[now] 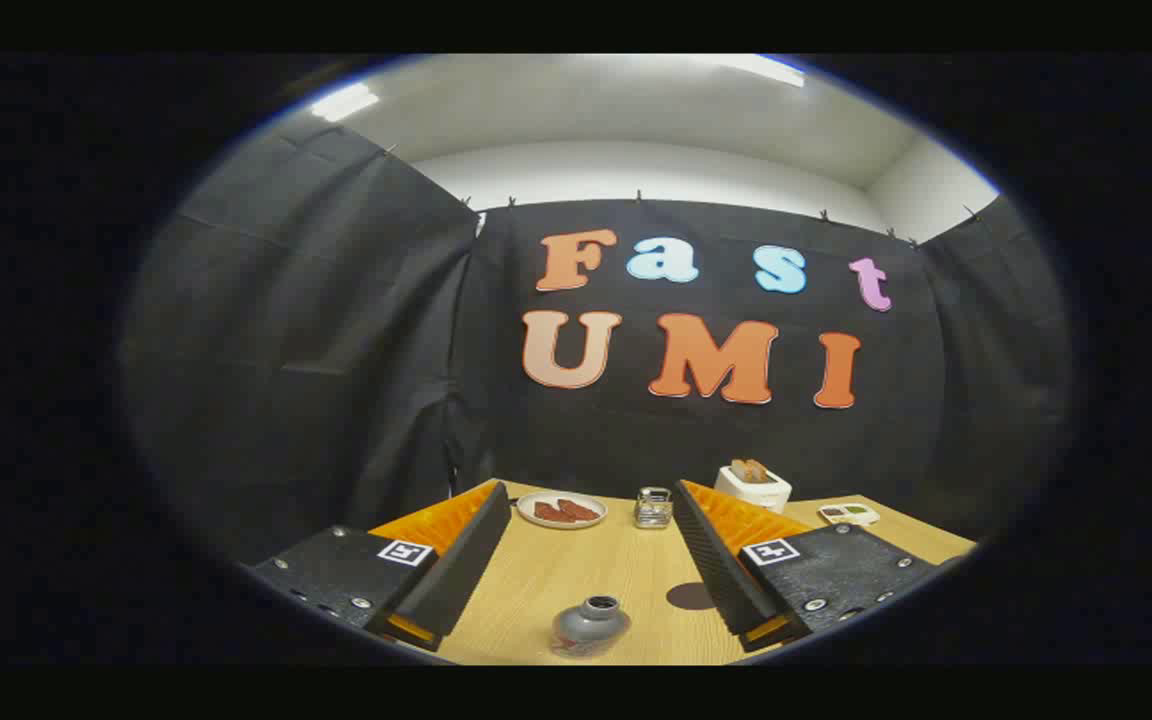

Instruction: Take the bottle from table, then pour the juice into the cup, finally place the bottle on the coaster

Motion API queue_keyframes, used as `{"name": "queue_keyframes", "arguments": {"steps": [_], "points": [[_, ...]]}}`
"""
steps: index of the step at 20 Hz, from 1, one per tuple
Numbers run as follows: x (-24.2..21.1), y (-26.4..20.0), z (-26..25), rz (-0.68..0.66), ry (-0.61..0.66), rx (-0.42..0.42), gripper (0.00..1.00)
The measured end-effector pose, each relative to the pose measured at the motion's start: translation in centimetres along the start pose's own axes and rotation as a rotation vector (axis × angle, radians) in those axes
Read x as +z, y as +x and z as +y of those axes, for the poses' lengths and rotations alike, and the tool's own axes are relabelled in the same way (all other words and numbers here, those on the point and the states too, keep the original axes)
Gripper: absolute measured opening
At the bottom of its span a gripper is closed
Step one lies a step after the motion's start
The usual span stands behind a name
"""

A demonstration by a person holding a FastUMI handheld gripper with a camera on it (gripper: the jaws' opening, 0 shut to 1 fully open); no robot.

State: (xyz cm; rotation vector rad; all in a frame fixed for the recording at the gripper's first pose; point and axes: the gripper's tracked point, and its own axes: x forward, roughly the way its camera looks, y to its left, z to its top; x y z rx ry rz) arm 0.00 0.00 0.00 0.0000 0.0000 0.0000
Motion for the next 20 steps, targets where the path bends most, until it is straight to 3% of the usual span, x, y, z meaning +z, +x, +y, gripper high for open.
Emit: {"name": "queue_keyframes", "arguments": {"steps": [20], "points": [[-1.1,-1.7,-2.0,0.084,0.034,-0.059,0.97]]}}
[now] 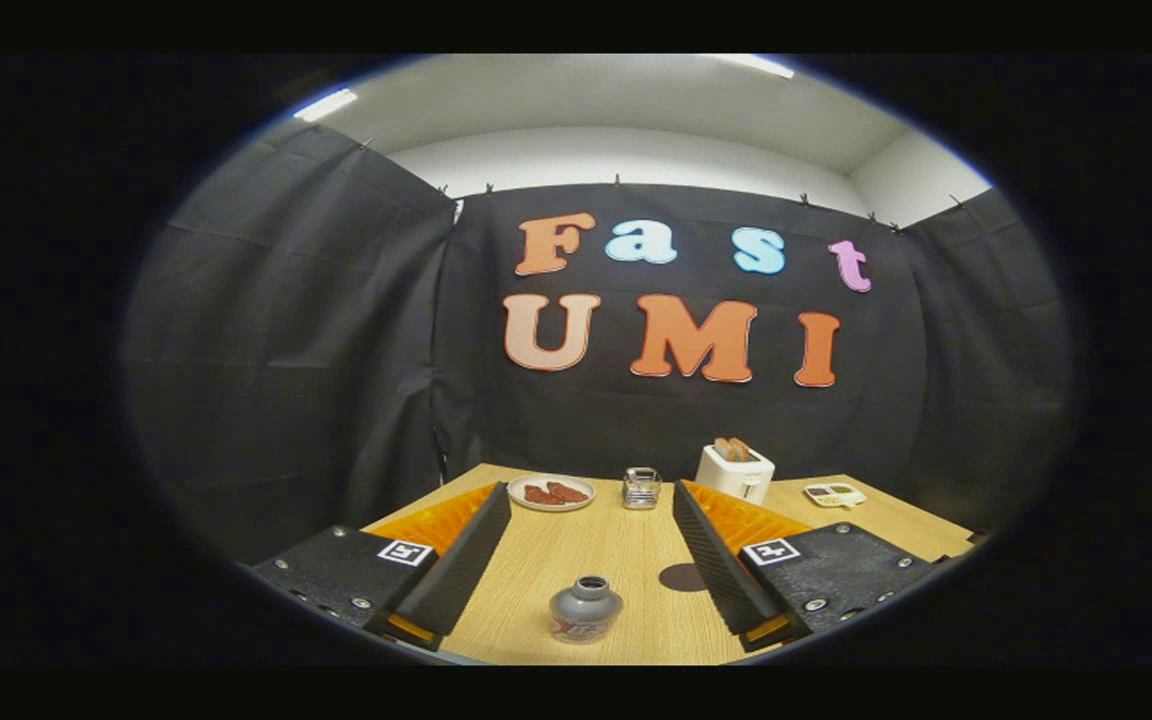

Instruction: Take the bottle from table, then pour the juice into the cup, finally place the bottle on the coaster

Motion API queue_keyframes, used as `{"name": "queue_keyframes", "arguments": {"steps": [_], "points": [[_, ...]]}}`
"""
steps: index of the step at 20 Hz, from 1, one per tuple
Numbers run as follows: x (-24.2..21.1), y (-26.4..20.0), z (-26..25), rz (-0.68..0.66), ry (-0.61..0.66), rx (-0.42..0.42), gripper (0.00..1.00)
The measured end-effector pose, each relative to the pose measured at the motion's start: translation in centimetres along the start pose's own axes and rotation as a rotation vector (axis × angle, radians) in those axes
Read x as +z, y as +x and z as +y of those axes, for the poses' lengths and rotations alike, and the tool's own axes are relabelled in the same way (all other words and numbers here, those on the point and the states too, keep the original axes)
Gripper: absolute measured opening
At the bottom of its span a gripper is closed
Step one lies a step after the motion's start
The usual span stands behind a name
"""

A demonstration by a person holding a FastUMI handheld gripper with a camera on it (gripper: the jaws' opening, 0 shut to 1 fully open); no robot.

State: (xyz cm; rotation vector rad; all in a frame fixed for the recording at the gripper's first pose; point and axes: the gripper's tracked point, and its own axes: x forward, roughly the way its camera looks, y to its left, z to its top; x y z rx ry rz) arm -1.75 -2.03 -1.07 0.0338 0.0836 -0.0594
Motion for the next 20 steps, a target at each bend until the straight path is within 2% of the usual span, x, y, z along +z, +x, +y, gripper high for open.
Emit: {"name": "queue_keyframes", "arguments": {"steps": [10,16,20], "points": [[-0.7,-0.1,-0.7,-0.009,0.022,-0.027,0.97],[-3.3,-0.1,-0.7,-0.001,0.072,-0.028,0.97],[-5.0,-0.6,-0.4,-0.005,0.053,-0.025,0.97]]}}
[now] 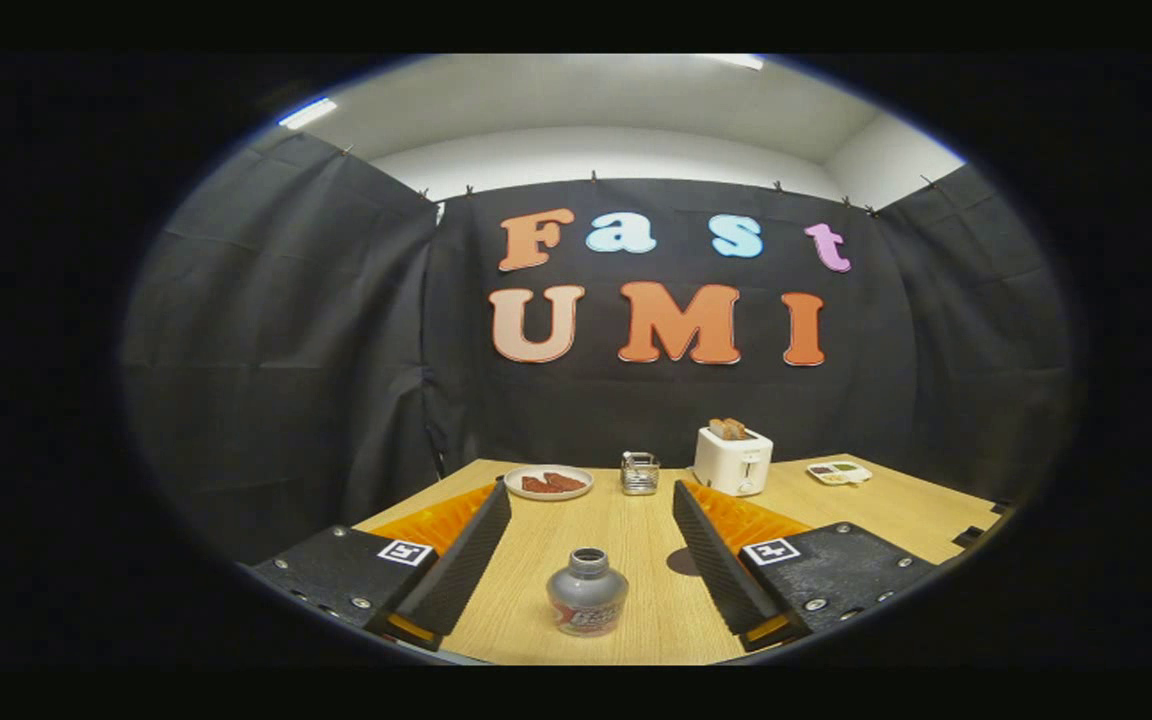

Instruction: Take the bottle from table, then pour the juice into the cup, finally place the bottle on the coaster

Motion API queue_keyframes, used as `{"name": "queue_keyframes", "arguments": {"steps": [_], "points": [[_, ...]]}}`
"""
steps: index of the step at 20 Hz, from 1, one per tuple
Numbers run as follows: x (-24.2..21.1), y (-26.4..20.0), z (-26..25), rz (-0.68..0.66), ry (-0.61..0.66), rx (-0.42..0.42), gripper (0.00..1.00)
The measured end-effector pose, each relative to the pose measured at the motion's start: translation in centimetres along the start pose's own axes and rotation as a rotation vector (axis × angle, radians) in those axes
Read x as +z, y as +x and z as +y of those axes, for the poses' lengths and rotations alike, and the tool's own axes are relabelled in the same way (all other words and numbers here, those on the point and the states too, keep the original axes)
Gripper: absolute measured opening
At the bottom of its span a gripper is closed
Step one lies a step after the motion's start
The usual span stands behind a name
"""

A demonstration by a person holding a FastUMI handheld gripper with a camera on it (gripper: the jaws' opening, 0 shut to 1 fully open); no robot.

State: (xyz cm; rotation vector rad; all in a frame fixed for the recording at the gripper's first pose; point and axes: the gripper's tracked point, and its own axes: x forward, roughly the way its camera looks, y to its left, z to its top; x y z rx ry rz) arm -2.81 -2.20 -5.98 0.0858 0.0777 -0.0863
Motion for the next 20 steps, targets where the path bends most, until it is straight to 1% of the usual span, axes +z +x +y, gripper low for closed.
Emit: {"name": "queue_keyframes", "arguments": {"steps": [6,10,12,16,20], "points": [[-3.2,-1.1,1.5,-0.021,0.022,0.002,0.97],[-6.9,-1.3,0.4,0.006,0.055,-0.06,0.97],[-8.2,-1.2,0.2,0.017,0.076,-0.077,0.97],[-11.1,-0.6,0.1,0.054,0.09,-0.085,0.97],[-13.6,0.1,0.7,0.097,0.096,-0.066,0.97]]}}
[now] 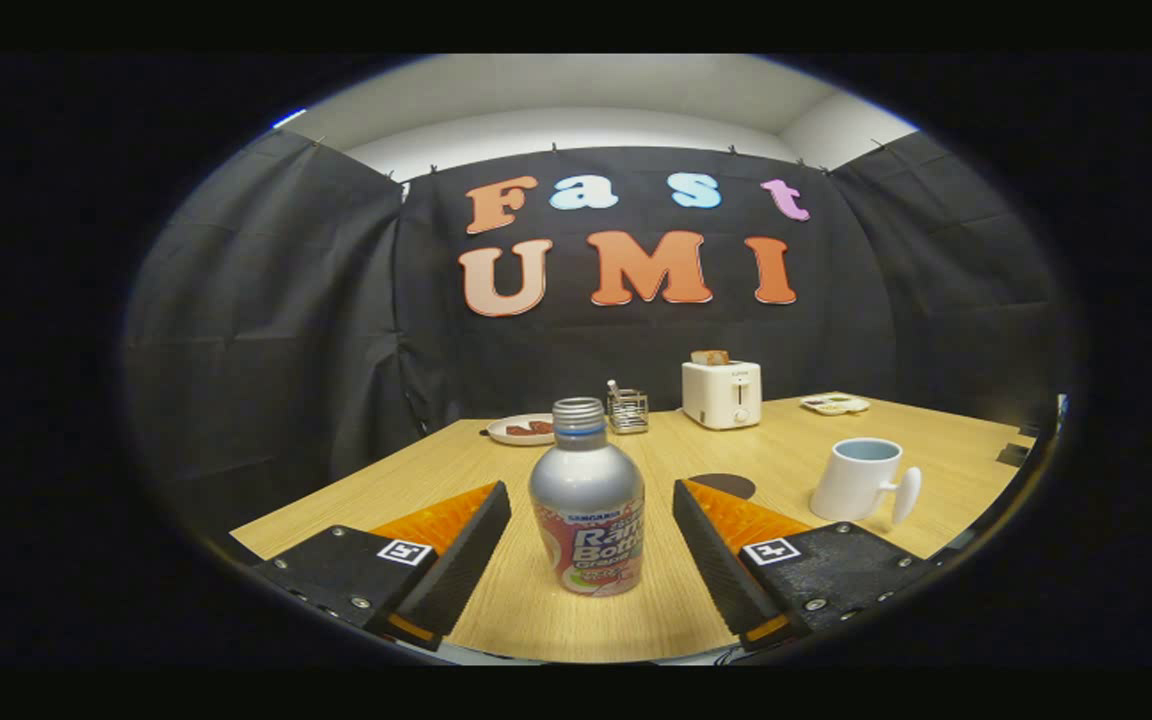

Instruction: Take the bottle from table, then pour the juice into the cup, finally place the bottle on the coaster

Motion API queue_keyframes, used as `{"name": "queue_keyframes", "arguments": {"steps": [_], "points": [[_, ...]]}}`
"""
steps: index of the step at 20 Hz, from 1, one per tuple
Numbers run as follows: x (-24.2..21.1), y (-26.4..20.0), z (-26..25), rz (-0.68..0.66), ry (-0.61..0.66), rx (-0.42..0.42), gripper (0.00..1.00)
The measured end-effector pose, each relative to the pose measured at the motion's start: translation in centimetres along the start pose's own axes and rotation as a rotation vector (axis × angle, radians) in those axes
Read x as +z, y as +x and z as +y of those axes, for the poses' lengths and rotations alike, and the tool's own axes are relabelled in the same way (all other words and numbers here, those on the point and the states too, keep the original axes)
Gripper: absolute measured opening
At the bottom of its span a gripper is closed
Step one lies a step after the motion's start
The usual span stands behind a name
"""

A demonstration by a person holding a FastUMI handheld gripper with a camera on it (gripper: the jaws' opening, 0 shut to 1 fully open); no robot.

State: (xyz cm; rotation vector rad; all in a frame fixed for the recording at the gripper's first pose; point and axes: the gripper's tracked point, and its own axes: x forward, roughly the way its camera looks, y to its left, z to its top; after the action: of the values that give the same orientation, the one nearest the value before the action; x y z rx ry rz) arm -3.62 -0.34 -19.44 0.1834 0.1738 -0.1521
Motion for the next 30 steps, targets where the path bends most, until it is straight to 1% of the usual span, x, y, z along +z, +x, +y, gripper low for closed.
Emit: {"name": "queue_keyframes", "arguments": {"steps": [11,13,14,16,19,23,27,30], "points": [[-4.0,2.2,1.0,0.096,-0.04,0.03,0.96],[-4.0,2.3,0.7,0.091,-0.054,0.024,0.92],[-3.9,2.2,0.9,0.085,-0.06,0.026,0.83],[-3.9,2.3,0.5,0.086,-0.055,0.019,0.77],[-2.4,2.0,0.2,0.069,-0.052,0.018,0.75],[0.5,2.1,-1.5,0.042,-0.086,-0.01,0.75],[2.6,2.3,-3.4,0.016,-0.019,-0.032,0.75],[3.1,2.6,-4.3,0.02,0.033,-0.037,0.75]]}}
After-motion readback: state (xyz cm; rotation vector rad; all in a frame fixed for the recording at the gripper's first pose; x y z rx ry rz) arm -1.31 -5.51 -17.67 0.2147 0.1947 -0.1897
